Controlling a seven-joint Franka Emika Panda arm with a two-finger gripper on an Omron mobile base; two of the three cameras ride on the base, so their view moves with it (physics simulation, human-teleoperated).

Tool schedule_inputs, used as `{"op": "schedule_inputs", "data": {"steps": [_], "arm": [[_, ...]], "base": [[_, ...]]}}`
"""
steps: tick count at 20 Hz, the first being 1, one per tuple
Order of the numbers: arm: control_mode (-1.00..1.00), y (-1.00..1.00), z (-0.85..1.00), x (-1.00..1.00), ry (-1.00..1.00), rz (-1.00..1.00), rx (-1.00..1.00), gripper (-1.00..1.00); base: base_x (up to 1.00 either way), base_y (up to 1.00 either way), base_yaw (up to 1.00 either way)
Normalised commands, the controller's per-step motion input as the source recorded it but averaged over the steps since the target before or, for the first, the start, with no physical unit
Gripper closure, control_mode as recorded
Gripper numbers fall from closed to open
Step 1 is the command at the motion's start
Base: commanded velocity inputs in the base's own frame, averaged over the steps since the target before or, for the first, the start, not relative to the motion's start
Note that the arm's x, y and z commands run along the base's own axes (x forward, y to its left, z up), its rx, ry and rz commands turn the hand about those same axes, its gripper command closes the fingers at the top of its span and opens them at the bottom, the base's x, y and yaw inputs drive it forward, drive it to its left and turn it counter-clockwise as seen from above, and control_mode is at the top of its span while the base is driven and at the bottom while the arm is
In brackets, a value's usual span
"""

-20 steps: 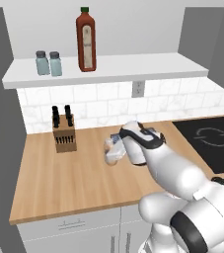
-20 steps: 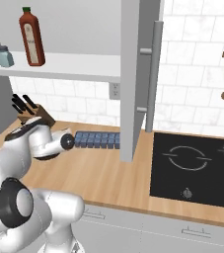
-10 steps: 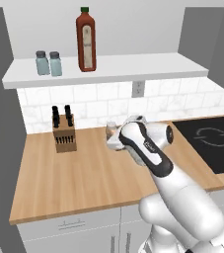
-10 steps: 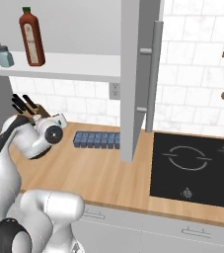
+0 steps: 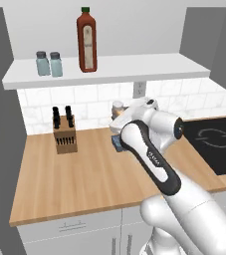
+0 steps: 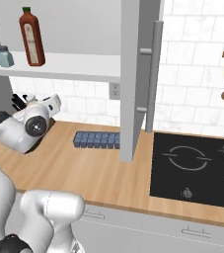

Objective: Put the shaker and condiment bottle from the counter next to their counterparts in the cabinet.

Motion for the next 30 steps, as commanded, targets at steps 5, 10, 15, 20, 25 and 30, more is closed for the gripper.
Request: {"op": "schedule_inputs", "data": {"steps": [5,10,15,20,25,30], "arm": [[-1.0,-0.31,1.0,-0.05,-0.09,-0.17,0.0,1.0],[-1.0,-0.22,1.0,-0.01,-0.01,-0.16,0.0,1.0],[-1.0,-0.07,1.0,0.0,0.0,-0.12,0.0,1.0],[-1.0,0.0,0.82,0.02,0.03,-0.04,0.0,1.0],[-1.0,0.05,0.18,0.19,0.08,-0.01,-0.05,1.0],[-1.0,-0.25,0.0,0.69,0.25,-0.02,0.14,1.0]], "base": [[0.0,0.0,0.0],[0.0,0.0,0.0],[0.0,0.0,0.0],[0.0,0.0,0.0],[0.0,0.0,0.0],[0.0,0.0,0.0]]}}
